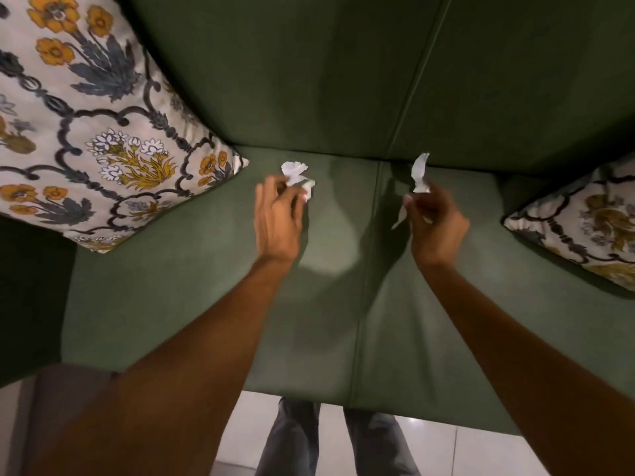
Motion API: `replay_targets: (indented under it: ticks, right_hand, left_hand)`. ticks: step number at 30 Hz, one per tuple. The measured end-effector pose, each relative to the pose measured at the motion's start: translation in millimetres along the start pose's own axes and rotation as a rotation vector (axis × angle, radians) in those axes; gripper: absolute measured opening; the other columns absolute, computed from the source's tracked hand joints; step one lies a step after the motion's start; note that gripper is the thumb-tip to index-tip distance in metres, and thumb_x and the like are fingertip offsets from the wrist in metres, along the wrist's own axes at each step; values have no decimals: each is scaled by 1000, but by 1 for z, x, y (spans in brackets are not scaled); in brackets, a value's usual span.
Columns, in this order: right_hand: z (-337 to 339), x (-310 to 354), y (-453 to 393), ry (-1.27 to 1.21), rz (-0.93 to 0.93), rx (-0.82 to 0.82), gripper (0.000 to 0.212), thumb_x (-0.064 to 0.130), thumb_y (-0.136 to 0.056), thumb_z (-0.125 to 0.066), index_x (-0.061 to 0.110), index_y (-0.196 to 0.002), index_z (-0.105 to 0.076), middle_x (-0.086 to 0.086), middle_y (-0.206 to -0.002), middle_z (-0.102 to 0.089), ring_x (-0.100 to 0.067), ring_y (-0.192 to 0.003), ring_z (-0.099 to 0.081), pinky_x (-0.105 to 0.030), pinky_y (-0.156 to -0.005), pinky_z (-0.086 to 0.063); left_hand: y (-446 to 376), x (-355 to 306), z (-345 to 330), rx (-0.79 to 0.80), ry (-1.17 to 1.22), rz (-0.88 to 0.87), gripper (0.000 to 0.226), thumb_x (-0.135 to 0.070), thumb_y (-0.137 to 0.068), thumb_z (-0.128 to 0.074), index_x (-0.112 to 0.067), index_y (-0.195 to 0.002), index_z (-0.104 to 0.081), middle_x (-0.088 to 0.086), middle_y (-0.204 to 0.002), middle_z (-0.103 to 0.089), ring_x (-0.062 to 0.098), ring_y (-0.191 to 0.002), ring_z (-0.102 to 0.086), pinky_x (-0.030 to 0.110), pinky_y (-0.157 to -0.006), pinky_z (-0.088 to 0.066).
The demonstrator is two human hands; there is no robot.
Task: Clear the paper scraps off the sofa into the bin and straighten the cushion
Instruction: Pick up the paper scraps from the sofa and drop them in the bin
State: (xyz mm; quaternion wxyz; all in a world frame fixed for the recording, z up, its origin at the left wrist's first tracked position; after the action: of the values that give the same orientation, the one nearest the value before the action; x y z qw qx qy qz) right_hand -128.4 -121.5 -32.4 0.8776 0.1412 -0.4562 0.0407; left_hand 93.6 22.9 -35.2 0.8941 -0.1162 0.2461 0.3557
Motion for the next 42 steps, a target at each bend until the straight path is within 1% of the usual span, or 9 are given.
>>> replay_targets:
  ticks: [5,9,16,19,21,26,29,33,42]
  right_hand:
    - [-23,-7,-30,9,-128,-122,47,10,-93,-79,11,-136,-61,-10,-142,-56,-22,-124,-64,-26,-110,-53]
    - [-35,-14,-39,154,-115,-84,35,9,-93,-78,11,-127,-68,-11,-139,-58,-11,-113,-56,10,-85,-37]
    - [-40,-3,0,287,-12,102,16,15,-97,-68,16,-97,-84,-9,-100,-82,-19,-92,-76,-19,-78,-50]
    - [-49,9,47,226,27,172,12,20,-95,-75,18,-90,-86,-6,-86,-84,-22,-84,-79,-29,-75,-55]
    - [-57,17,82,156,44,240,6,19,-93,-79,17,-96,-84,-6,-87,-84,-20,-83,-80,-28,-77,-58]
    - [-88,36,169,114,45,363,16,20,-90,-84,20,-106,-82,-4,-96,-85,-15,-88,-80,-31,-85,-63]
    - [-113,49,225,165,126,427,15,25,-89,-85,21,-103,-83,-2,-92,-86,-12,-81,-79,-6,-76,-54]
    - [-151,60,307,205,140,550,12,28,-91,-82,23,-102,-84,-1,-94,-86,-17,-85,-81,-37,-82,-66]
    - [-236,42,479,186,28,875,24,14,-85,-86,17,-105,-74,-3,-85,-83,-19,-78,-79,-34,-75,-63]
  left_hand:
    - [-33,4,-9,176,-146,-39,11,-3,-95,-71,-8,-102,-78,10,-146,-59,36,-122,-56,46,-95,-54]
    - [-15,7,-13,221,-108,-35,17,8,-93,-67,-2,-102,-78,18,-113,-71,39,-101,-66,54,-84,-55]
    - [64,13,14,242,41,124,8,-4,-95,-70,-7,-96,-77,19,-100,-75,41,-91,-70,49,-76,-57]
    - [103,21,37,215,71,267,23,-7,-95,-69,-13,-117,-72,18,-106,-74,41,-95,-69,47,-79,-57]
    - [126,29,57,198,69,391,34,-10,-96,-68,-17,-129,-68,16,-107,-75,41,-95,-69,46,-79,-54]
    - [184,57,109,156,116,546,18,-4,-92,-69,-14,-104,-78,17,-107,-78,40,-96,-71,42,-80,-55]
    - [223,84,138,84,149,608,10,-17,-99,-73,-11,-104,-78,16,-110,-78,37,-94,-72,38,-80,-55]
    - [279,135,165,11,215,768,6,-13,-97,-73,-12,-102,-77,12,-103,-79,25,-83,-69,23,-68,-47]
    - [430,251,209,-276,291,1245,10,-3,-92,-68,-9,-90,-76,19,-87,-79,41,-81,-72,36,-70,-51]
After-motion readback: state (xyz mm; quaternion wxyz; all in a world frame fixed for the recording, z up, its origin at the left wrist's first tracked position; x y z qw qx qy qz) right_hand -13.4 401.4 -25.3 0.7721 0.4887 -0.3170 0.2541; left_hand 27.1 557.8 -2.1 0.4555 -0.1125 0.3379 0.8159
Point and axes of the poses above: each hand's wrist, its own y-axis away from the middle knuckle, its own z-axis out of the back of the hand, x = y × z, the point moved 2 cm from there along -y, towards the middle knuckle
